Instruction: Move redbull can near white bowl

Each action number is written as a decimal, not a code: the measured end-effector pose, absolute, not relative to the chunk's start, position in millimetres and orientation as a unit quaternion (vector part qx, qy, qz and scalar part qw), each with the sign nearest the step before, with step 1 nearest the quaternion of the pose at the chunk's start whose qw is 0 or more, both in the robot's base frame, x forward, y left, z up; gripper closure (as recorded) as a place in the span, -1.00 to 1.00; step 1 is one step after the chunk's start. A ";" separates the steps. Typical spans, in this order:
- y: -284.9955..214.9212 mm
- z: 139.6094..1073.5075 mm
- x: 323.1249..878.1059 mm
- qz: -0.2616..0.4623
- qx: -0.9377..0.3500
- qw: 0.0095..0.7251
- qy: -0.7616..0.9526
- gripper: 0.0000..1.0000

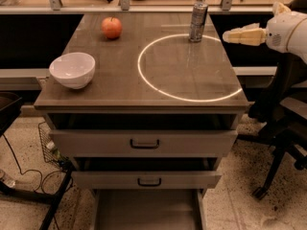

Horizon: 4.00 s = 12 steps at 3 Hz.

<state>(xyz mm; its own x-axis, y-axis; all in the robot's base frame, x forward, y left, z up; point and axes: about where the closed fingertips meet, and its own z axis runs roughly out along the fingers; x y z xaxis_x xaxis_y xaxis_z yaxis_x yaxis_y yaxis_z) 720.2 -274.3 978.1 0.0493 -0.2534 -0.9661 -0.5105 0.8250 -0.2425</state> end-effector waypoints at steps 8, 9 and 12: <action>-194.0 919.4 850.9 0.179 -0.284 0.637 0.694 -1.00; -190.7 911.6 866.9 0.189 -0.278 0.631 0.699 -1.00; -172.7 915.7 903.0 0.222 -0.249 0.640 0.692 -0.20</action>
Offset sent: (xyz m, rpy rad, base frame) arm 0.0518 0.0198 -0.0168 0.1025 -0.0275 -0.0261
